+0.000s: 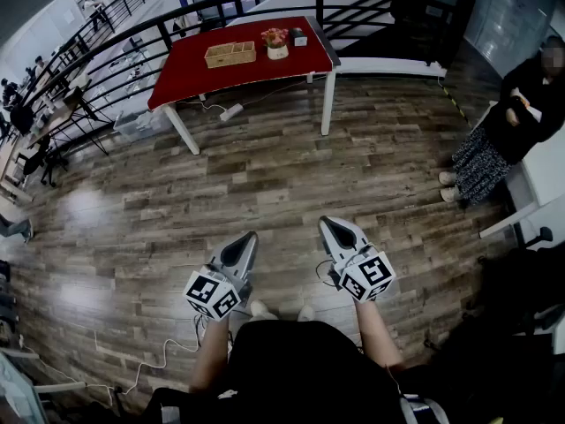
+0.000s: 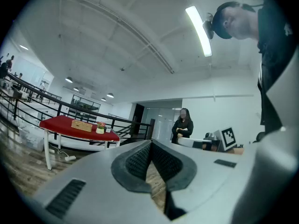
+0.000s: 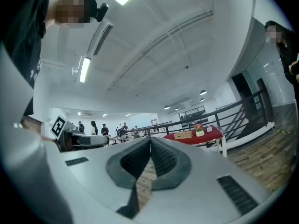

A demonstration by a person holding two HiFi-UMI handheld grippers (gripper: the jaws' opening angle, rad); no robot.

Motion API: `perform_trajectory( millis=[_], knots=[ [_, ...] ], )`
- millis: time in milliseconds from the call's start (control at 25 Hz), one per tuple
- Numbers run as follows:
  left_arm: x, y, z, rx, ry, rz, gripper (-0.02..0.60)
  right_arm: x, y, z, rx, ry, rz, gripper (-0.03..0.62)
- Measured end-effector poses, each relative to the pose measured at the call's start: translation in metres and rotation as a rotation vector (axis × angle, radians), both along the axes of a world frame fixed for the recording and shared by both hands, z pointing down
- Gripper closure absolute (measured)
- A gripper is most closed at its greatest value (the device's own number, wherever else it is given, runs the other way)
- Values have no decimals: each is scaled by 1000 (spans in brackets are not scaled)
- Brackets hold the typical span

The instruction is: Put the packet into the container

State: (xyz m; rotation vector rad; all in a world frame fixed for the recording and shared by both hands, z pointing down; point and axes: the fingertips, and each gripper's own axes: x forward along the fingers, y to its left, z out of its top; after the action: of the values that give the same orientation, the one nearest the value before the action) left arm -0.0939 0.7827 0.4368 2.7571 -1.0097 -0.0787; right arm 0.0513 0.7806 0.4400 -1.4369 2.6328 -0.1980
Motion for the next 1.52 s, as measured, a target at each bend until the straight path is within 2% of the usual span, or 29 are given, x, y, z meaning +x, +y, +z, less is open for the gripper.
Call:
perform_trajectory(
  millis=[360, 800, 1040, 1280, 1520],
  knots=[
    [17, 5, 7, -3, -29, 10, 574, 21, 1, 10, -14, -9, 18, 572],
    [29, -31, 10, -9, -31, 26, 574, 29, -32, 11, -21, -5, 26, 572],
    [26, -78, 13, -5, -20, 28, 574, 26, -80, 19, -30, 7, 23, 572],
    [10, -159, 22, -29, -6, 9, 574, 11, -157, 21, -43, 31, 12, 572],
    [-2, -241, 5, -4, 23, 42, 574, -4, -238, 4, -30, 45, 36, 572]
  ],
)
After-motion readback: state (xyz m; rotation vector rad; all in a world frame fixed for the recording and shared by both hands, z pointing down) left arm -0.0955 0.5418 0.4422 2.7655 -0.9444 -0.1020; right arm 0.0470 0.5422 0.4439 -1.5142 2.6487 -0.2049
